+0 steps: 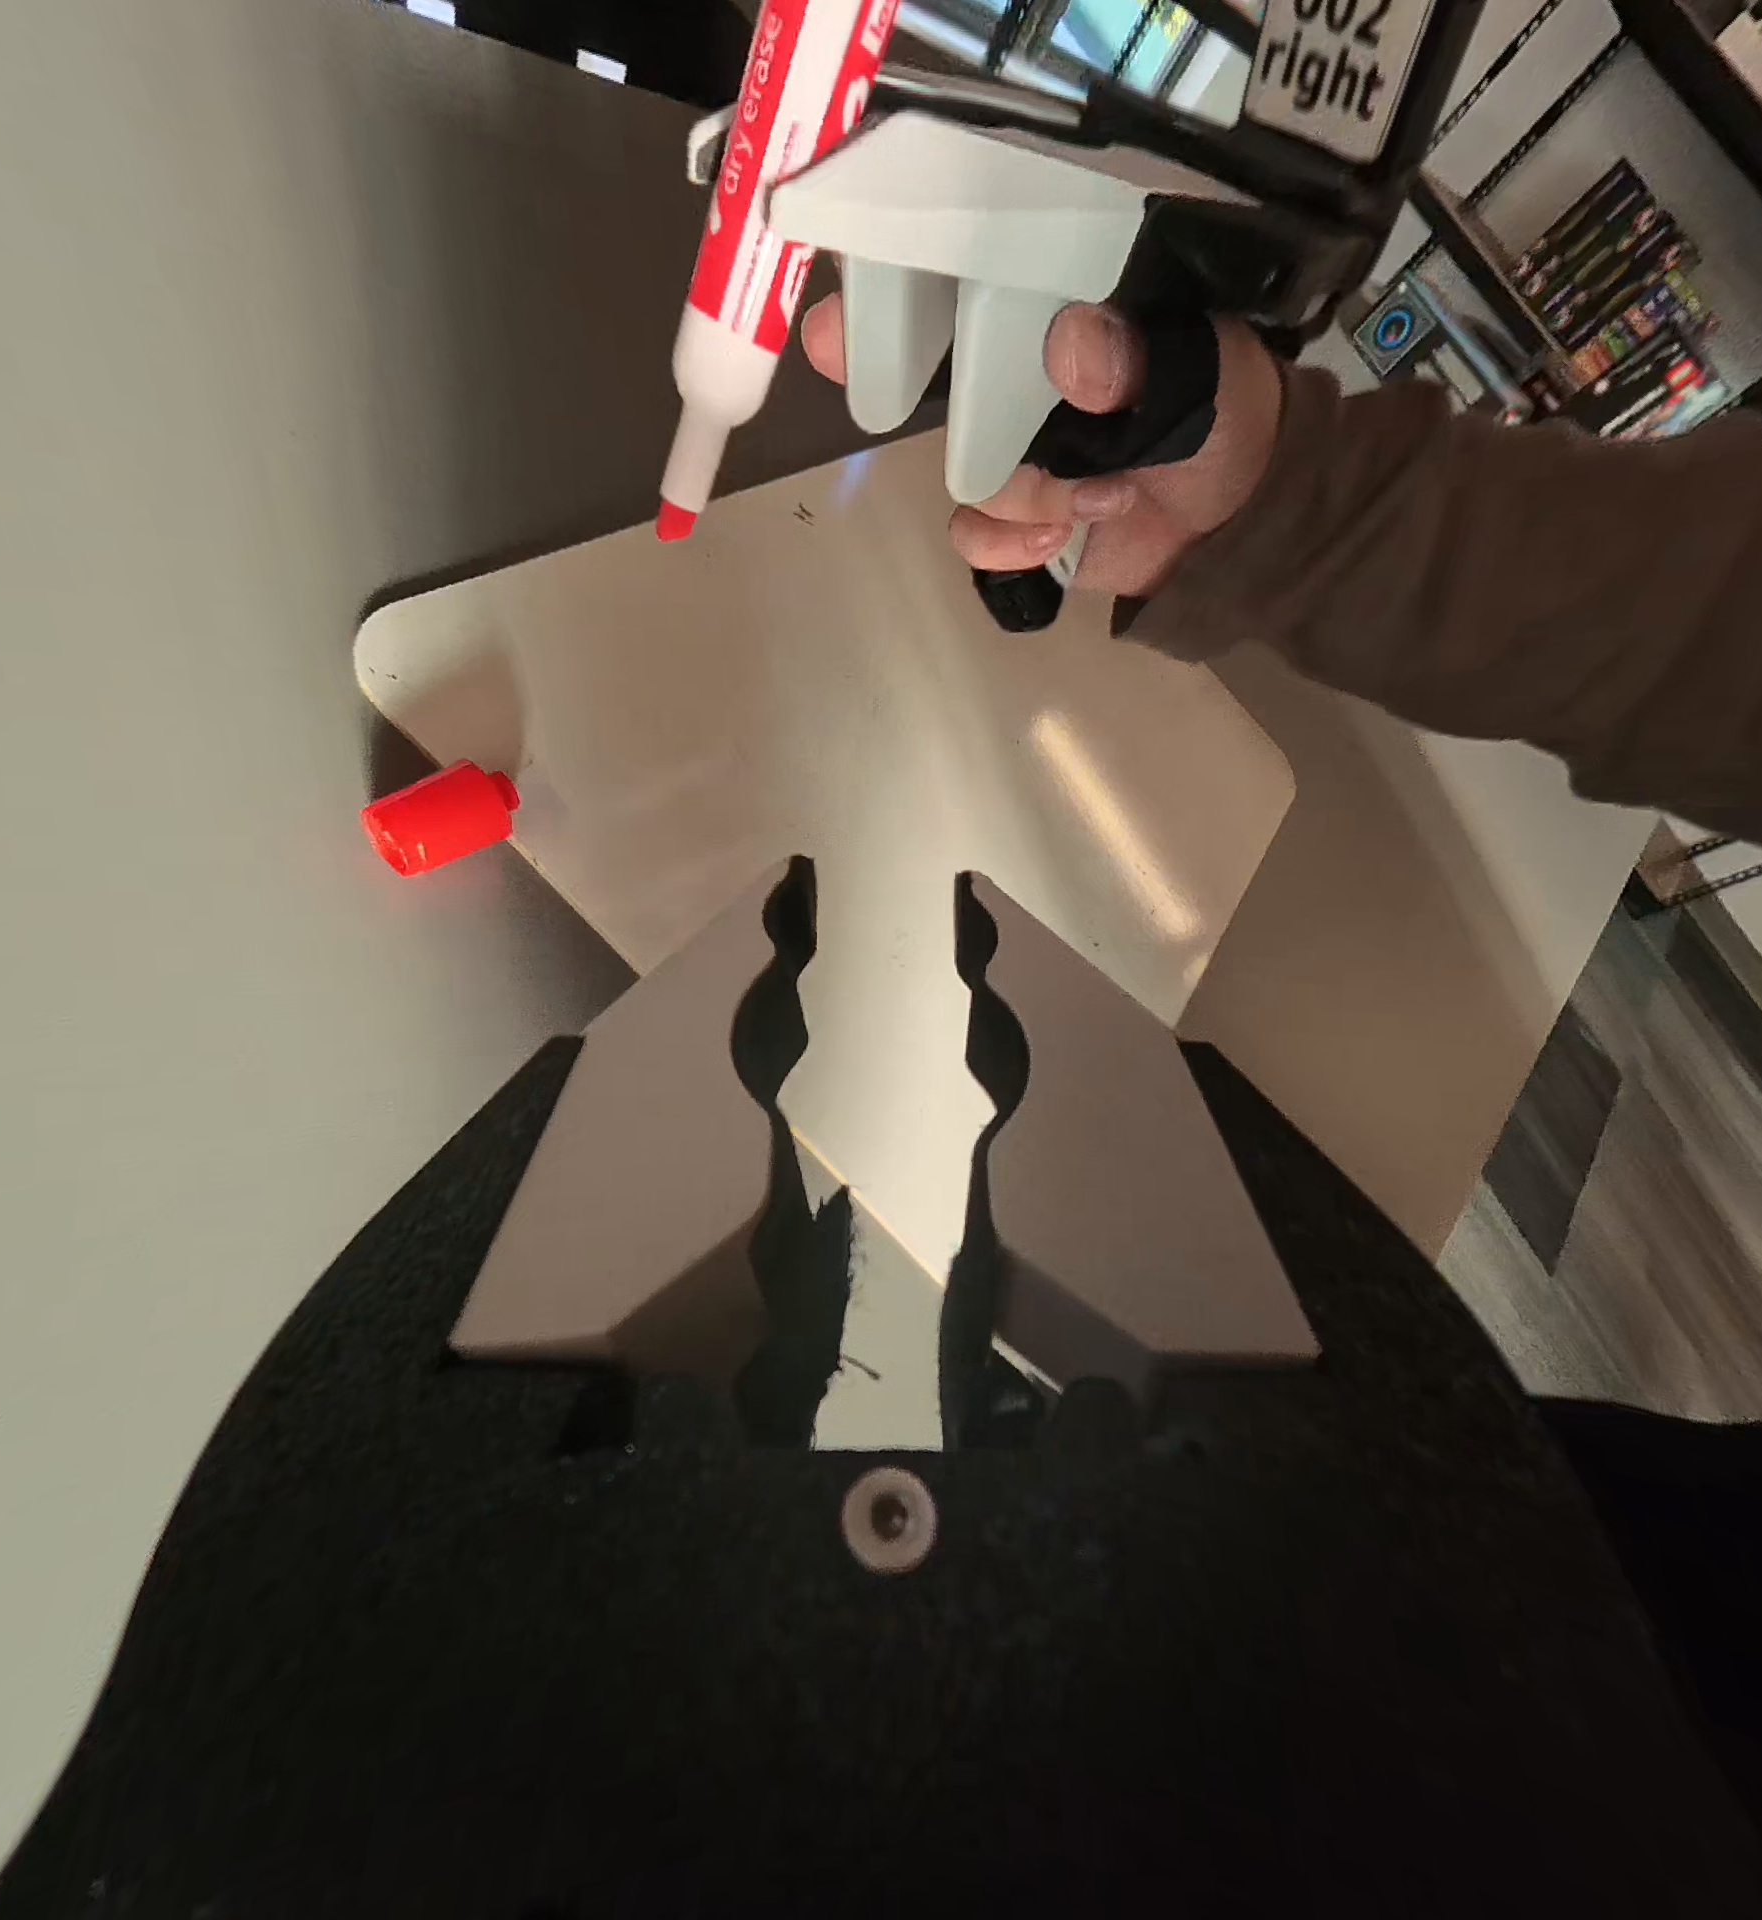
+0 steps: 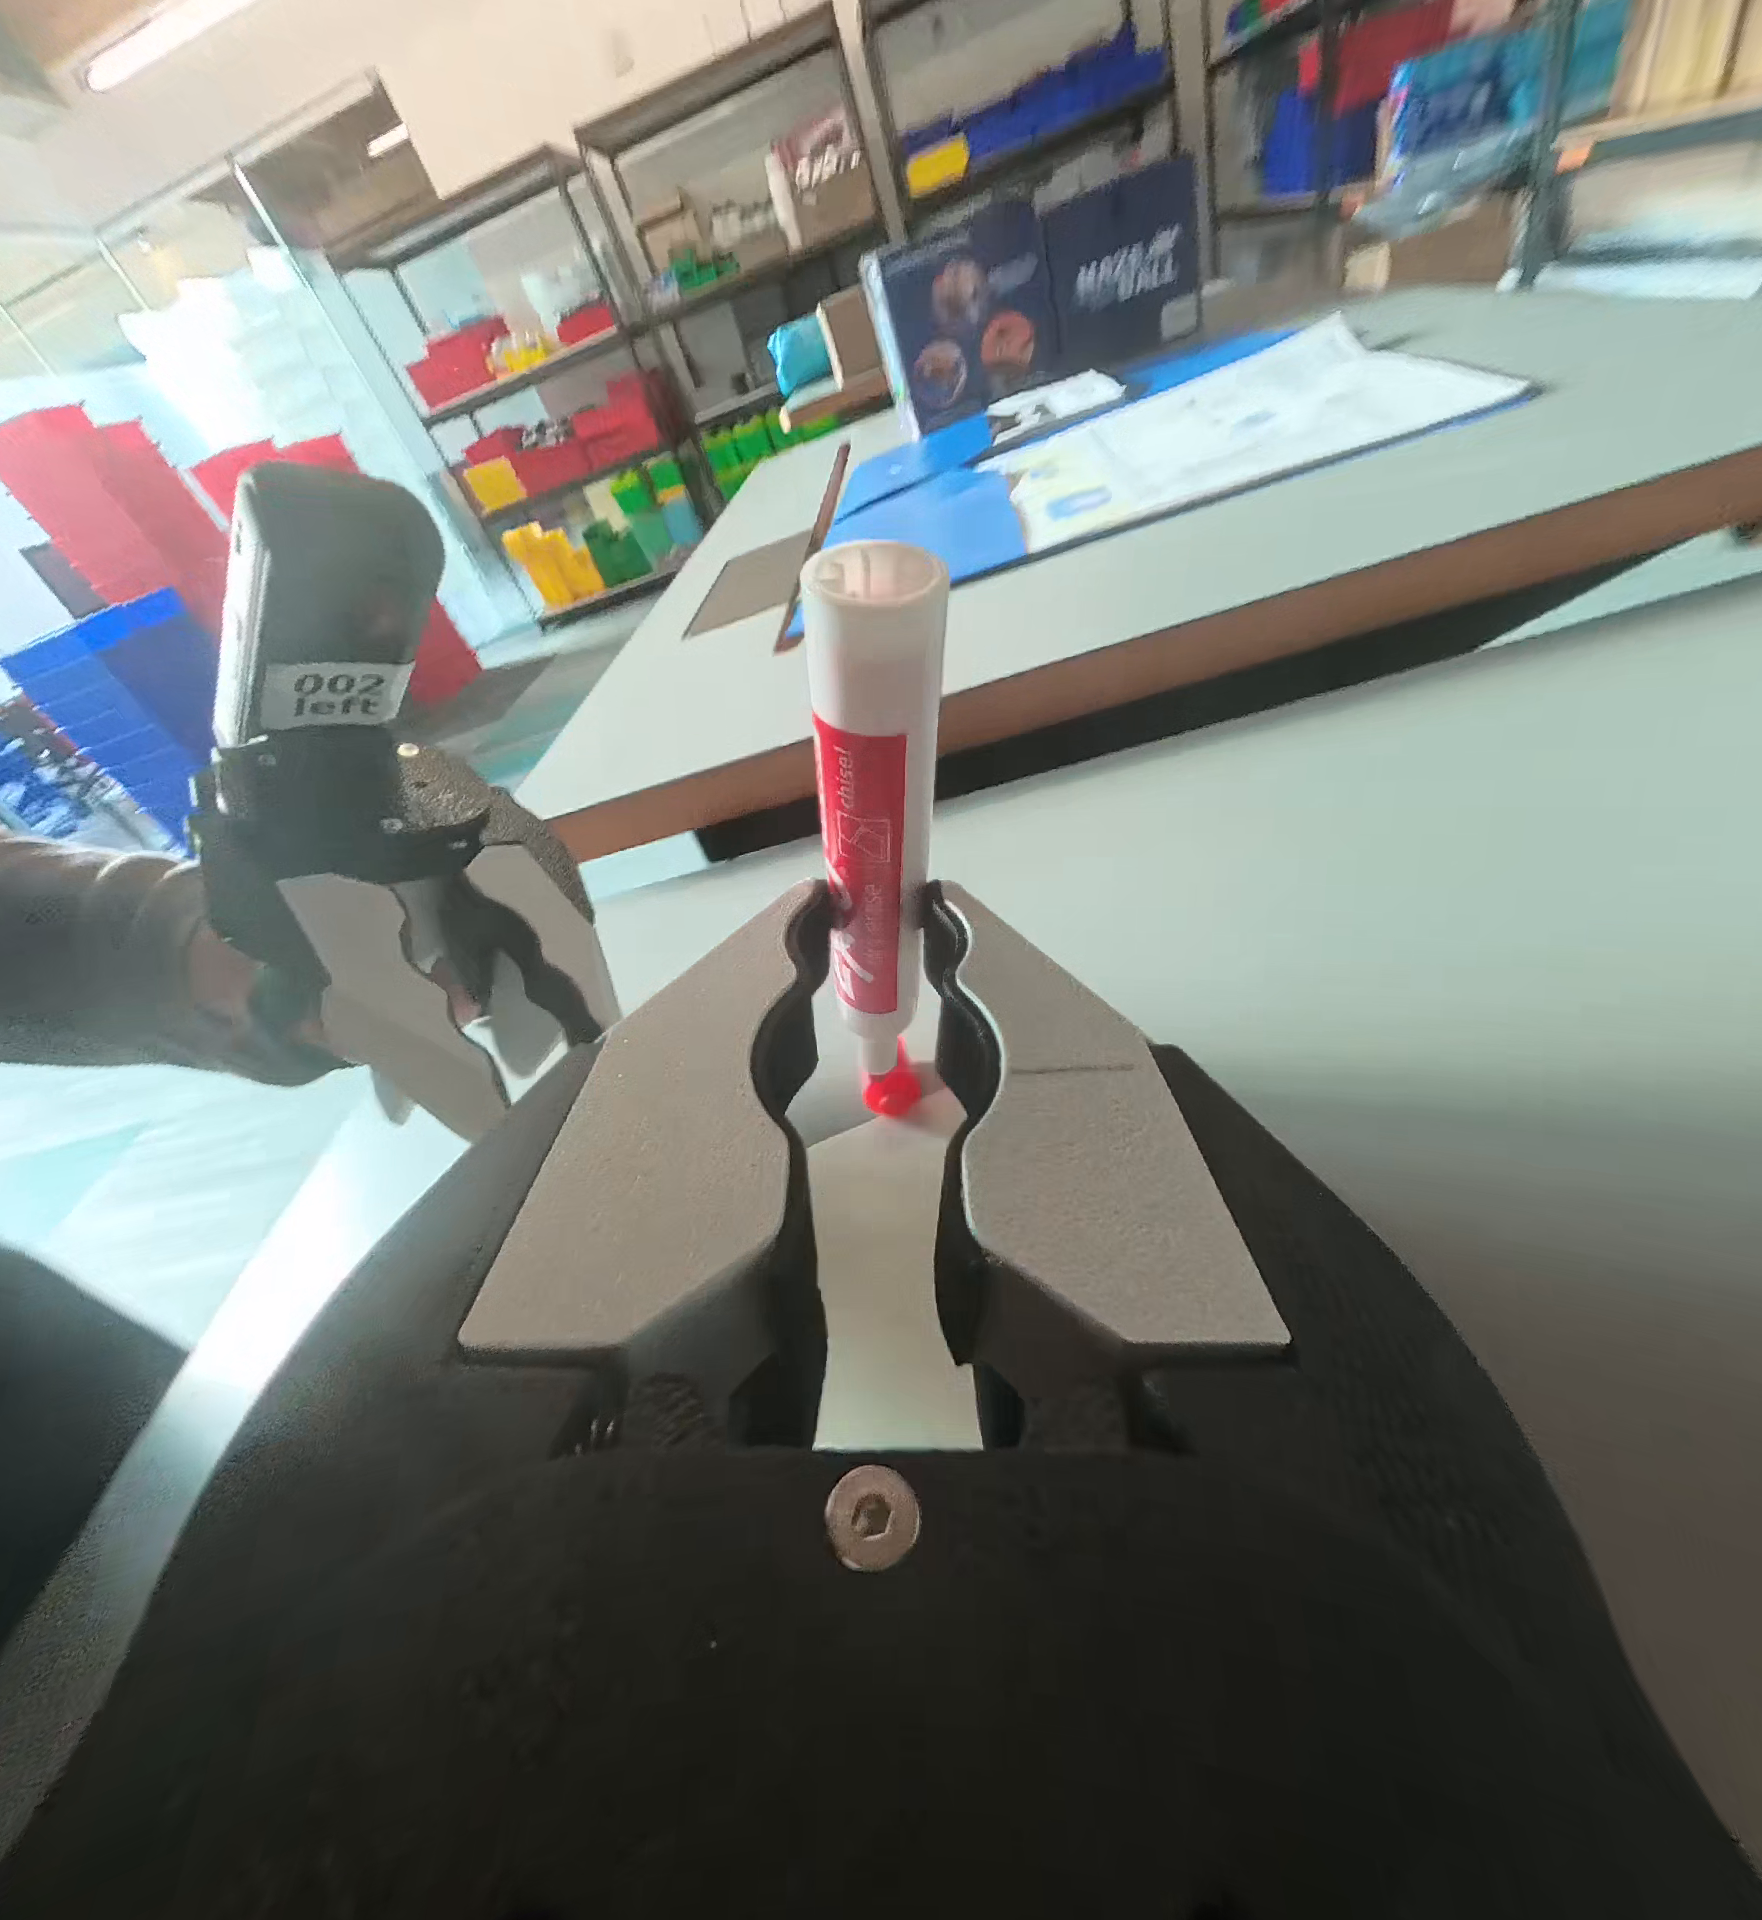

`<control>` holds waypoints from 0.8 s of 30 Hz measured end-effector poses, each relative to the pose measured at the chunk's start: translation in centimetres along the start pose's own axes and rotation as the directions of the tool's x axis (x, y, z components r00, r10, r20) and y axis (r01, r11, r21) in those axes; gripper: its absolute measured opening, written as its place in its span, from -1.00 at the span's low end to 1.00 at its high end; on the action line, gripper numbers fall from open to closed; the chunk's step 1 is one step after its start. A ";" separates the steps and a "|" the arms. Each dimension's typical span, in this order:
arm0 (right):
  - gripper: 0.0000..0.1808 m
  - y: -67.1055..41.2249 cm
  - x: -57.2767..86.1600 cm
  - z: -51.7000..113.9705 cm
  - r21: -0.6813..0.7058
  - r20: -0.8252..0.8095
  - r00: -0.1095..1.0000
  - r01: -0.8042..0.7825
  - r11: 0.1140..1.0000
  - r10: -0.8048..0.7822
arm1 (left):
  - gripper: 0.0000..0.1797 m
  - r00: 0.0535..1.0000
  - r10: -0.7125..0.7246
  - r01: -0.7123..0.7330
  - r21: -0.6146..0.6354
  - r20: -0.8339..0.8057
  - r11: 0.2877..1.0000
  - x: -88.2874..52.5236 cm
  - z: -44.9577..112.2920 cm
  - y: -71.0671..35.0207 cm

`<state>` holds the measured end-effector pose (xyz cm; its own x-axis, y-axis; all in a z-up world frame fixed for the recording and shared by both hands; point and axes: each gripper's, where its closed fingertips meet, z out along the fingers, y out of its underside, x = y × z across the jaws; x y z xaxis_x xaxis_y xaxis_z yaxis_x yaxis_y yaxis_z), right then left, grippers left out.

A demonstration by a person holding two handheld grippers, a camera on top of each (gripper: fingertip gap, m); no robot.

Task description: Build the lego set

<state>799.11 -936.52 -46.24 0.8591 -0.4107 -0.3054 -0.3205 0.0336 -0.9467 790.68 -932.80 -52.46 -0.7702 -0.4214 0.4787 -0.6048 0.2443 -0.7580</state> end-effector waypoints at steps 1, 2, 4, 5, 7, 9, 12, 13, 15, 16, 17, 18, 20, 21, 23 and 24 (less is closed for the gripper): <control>-0.83 0.1 0.4 0.0 0.027 -0.014 1.000 0.014 1.000 -0.013 | -0.72 1.000 -0.013 0.013 0.013 0.003 1.000 -0.3 0.2 0.0; -0.83 0.4 0.6 0.0 0.034 -0.015 1.000 0.019 0.999 -0.019 | -0.72 1.000 -0.019 0.019 0.014 0.009 1.000 -0.5 0.3 0.0; -0.83 1.6 0.6 0.3 -0.007 0.008 0.999 0.031 0.999 -0.031 | -0.72 1.000 -0.010 0.010 0.007 0.015 1.000 -0.7 0.6 0.2; -0.83 2.2 0.6 0.5 -0.040 0.023 0.999 0.036 0.999 -0.035 | -0.72 1.000 0.004 -0.004 -0.003 0.025 1.000 -0.7 0.7 0.4; -0.83 3.2 0.8 0.8 -0.097 0.029 0.999 0.047 0.994 -0.045 | -0.73 0.998 0.039 -0.037 -0.034 0.044 0.999 -0.8 0.9 0.9; -0.83 3.8 1.3 1.1 -0.135 0.012 0.998 0.063 0.989 -0.062 | -0.75 0.997 0.054 -0.051 -0.055 0.056 0.997 -0.8 1.1 1.3; -0.83 4.4 1.3 1.6 -0.169 0.021 0.997 0.071 0.983 -0.068 | -0.76 0.998 0.048 -0.045 -0.058 0.049 0.997 -0.4 1.4 1.6; -0.83 4.4 1.1 1.7 -0.169 0.029 0.997 0.072 0.983 -0.068 | -0.76 0.998 0.043 -0.041 -0.056 0.044 0.998 -0.3 1.5 1.6; -0.83 4.6 1.0 1.8 -0.178 0.031 0.996 0.093 0.980 -0.089 | -0.77 0.998 0.041 -0.039 -0.052 0.042 0.998 -0.1 1.6 1.6; -0.83 4.8 1.0 1.9 -0.188 0.032 0.994 0.110 0.976 -0.106 | -0.78 0.998 0.042 -0.039 -0.054 0.042 0.998 0.0 1.6 1.7; -0.83 4.9 1.0 1.9 -0.197 0.032 0.992 0.128 0.972 -0.124 | -0.78 0.998 0.042 -0.040 -0.057 0.041 0.998 0.1 1.6 1.8; -0.83 5.0 0.9 2.0 -0.200 0.034 0.989 0.146 0.969 -0.142 | -0.78 0.998 0.043 -0.040 -0.059 0.041 0.997 0.1 1.6 1.8; -0.83 5.2 0.7 2.2 -0.215 0.048 0.985 0.169 0.962 -0.163 | -0.79 0.998 0.039 -0.036 -0.060 0.039 0.998 0.2 1.5 2.0; -0.83 5.3 0.7 2.3 -0.221 0.052 0.984 0.179 0.959 -0.172 | -0.79 0.999 0.035 -0.033 -0.058 0.037 0.998 0.2 1.5 2.0; -0.83 5.4 0.7 2.5 -0.230 0.056 0.981 0.191 0.954 -0.183 | -0.80 0.999 0.030 -0.028 -0.054 0.037 0.998 0.3 1.3 2.0; -0.83 5.4 0.7 2.6 -0.229 0.054 0.981 0.195 0.954 -0.188 | -0.80 0.999 0.030 -0.028 -0.053 0.037 0.998 0.2 1.2 2.0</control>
<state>799.06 -934.30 -51.84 0.9241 -0.3603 -0.1271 -0.2291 -0.2564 -0.9390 789.60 -933.47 -54.39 -0.7800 -0.4462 0.4388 -0.5928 0.3021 -0.7465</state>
